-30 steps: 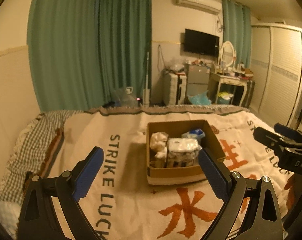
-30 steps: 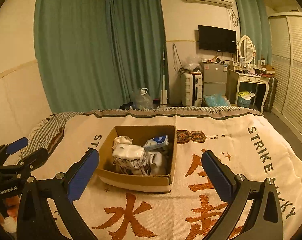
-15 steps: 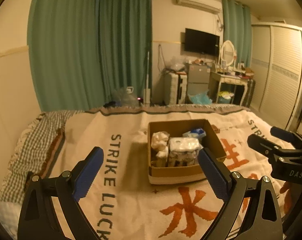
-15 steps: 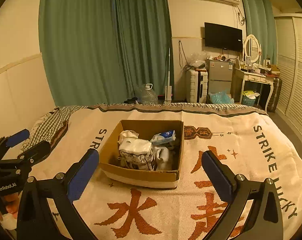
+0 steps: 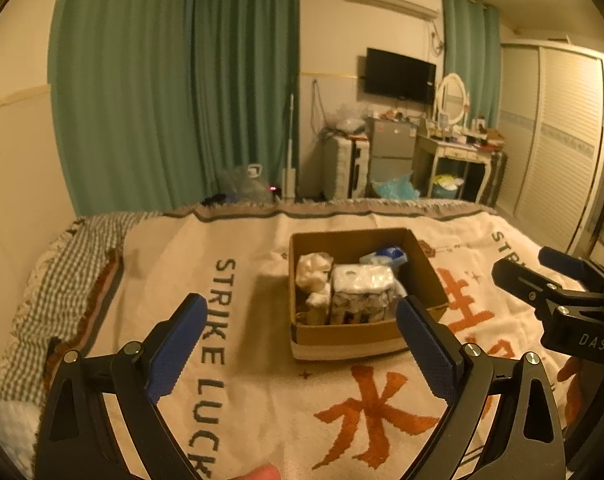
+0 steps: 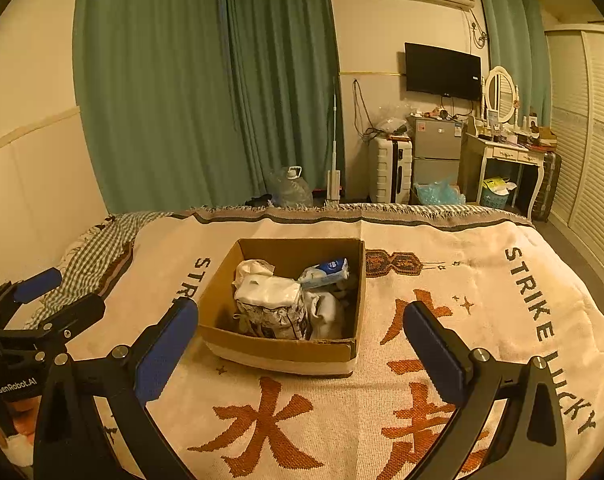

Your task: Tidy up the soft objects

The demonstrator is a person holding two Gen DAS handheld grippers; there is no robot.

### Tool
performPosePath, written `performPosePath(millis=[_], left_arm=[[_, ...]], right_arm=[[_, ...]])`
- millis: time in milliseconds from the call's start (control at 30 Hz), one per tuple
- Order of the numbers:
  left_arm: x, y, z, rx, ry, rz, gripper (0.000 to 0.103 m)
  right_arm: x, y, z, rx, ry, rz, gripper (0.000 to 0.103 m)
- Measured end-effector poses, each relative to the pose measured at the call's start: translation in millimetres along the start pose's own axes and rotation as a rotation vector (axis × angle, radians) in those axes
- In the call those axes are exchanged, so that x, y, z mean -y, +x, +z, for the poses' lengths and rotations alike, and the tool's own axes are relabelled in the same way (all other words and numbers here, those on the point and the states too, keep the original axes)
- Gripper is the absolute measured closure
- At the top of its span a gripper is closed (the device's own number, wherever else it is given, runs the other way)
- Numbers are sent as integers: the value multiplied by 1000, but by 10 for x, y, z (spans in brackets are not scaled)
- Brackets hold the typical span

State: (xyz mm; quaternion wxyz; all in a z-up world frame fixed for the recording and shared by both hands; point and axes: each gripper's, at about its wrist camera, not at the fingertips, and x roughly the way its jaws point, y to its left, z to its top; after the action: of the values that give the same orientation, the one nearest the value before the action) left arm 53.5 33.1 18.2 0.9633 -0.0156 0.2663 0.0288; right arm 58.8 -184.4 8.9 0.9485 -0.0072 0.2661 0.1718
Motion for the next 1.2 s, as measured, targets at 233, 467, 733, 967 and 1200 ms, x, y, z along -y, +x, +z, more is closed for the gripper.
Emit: performPosePath(millis=[233, 467, 733, 967, 1200], left_arm=[[0, 1, -4, -8, -4, -3, 6], [6, -13, -11, -11, -5, -8, 6], [-36, 1, -20, -12, -4, -14, 6], [-69, 13, -26, -10, 0, -14, 6], [-54, -11, -40, -6, 0, -19, 6]], right_arm=[[-8, 3, -11, -2, -6, -3, 0], [-2, 4, -28, -3, -5, -2, 0], [11, 38, -34, -14, 6, -5, 0], [-8, 49, -42, -15, 5, 1, 0], [-17, 61, -46, -14, 8, 2, 0]])
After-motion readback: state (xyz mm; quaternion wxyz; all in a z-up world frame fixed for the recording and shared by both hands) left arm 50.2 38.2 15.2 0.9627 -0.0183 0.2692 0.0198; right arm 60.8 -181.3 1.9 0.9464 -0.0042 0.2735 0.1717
